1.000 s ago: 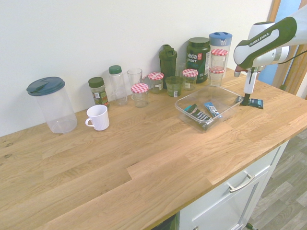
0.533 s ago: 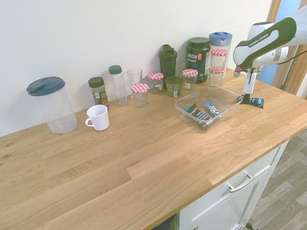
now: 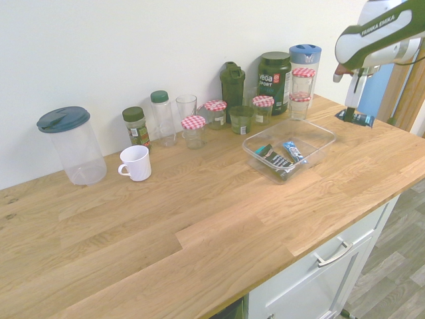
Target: Put the protein bar into the container
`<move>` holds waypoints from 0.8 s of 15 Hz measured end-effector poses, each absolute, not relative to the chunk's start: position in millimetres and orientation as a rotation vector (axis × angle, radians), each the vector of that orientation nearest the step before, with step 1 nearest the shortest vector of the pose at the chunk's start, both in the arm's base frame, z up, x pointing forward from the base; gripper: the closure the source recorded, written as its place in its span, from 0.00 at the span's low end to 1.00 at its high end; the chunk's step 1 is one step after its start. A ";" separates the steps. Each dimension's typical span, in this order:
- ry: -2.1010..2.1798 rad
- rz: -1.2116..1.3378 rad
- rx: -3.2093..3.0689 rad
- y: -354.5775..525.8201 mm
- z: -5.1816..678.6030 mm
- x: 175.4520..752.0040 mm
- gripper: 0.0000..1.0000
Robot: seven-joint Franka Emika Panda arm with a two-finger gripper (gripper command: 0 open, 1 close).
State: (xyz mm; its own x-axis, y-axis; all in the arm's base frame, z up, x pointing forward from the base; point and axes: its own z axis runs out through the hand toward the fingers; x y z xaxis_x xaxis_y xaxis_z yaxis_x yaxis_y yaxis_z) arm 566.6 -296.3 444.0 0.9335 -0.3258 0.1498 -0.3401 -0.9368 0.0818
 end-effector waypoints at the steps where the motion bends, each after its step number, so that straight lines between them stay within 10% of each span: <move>1: -0.531 0.222 2.988 -285.2 460.4 566.4 1.00; 12: -0.521 0.207 2.963 -117.6 472.8 600.4 1.00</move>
